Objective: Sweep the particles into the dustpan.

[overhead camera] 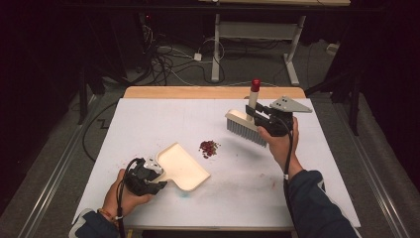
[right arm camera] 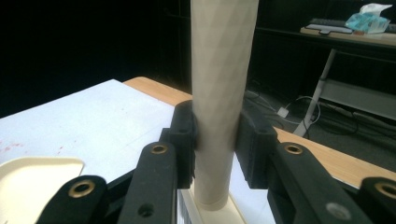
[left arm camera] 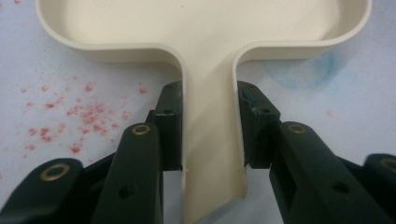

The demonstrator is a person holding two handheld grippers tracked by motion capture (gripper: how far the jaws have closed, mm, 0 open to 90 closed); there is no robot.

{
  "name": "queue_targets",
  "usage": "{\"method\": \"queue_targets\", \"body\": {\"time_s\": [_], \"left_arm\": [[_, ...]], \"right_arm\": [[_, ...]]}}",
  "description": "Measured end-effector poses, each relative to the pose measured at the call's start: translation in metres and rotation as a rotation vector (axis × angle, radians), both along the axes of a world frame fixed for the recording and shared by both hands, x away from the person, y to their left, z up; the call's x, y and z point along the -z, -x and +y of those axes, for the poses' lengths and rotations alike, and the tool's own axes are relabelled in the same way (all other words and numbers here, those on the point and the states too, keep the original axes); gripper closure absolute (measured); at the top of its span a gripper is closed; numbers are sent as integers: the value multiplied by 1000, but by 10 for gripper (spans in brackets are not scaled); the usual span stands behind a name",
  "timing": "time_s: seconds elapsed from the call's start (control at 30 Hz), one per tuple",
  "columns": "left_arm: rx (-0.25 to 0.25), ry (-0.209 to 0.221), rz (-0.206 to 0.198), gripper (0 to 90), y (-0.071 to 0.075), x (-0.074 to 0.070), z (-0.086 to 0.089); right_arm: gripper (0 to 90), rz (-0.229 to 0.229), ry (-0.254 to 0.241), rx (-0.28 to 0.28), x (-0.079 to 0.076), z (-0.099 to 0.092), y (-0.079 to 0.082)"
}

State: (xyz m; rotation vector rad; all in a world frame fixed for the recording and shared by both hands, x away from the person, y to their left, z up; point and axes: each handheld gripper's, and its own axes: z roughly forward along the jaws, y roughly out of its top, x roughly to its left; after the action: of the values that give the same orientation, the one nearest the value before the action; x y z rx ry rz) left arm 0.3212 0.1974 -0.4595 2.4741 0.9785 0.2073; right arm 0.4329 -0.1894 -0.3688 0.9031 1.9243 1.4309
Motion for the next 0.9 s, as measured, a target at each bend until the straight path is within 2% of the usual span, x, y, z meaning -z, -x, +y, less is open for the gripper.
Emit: {"method": "queue_targets", "body": {"time_s": [0.2, 0.37, 0.53, 0.73, 0.83, 0.9], "left_arm": [[-3, -7, 13, 636, -1, 4, -2], [-5, -4, 21, 636, -3, 4, -2], [-9, -17, 28, 636, -4, 4, -6], [-9, -28, 35, 636, -4, 4, -7], [-8, -29, 37, 636, -5, 3, -7], [-5, -25, 37, 636, -6, 2, -7]], "right_arm": [[709, -3, -6, 39, 11, 19, -17], [709, -14, -3, 49, 18, 36, -26], [709, -2, -13, 52, 29, 51, -26], [710, 1, 33, 13, 38, 67, -23], [710, 6, -2, 0, 42, 68, -19], [710, -1, -6, 2, 44, 71, -12]]}}
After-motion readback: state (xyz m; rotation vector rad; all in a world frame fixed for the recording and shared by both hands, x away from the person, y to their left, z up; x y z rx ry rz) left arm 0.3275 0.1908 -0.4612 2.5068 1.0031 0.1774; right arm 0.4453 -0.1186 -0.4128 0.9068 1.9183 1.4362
